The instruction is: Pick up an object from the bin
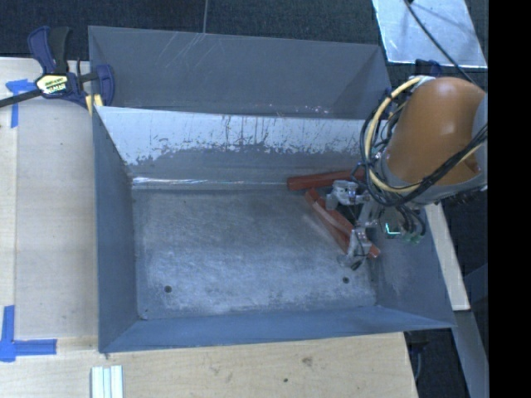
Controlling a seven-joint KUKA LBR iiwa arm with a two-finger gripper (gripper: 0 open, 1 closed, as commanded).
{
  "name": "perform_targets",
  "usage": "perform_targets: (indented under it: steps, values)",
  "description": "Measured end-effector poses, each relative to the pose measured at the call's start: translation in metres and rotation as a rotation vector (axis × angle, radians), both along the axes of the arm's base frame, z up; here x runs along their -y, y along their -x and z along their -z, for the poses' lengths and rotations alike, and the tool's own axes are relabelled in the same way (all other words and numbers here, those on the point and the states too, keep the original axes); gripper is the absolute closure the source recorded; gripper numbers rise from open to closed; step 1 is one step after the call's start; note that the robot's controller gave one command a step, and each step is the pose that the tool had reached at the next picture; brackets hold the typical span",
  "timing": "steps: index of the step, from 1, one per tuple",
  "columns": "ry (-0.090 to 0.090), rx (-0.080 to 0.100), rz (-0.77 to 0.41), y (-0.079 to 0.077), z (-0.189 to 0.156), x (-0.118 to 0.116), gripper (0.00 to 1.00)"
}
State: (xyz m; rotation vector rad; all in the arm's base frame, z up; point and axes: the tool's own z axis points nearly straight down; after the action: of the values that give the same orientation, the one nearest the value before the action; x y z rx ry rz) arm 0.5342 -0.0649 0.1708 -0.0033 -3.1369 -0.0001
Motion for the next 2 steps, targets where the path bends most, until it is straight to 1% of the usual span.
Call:
perform_targets:
  steps: [1,2]
  values:
    - [0.002,0.008,0.213,-0.035,0.055,0.044,0.0]
    - [0.0,0.009,0.294,-0.06,0.102,0.035,0.0]
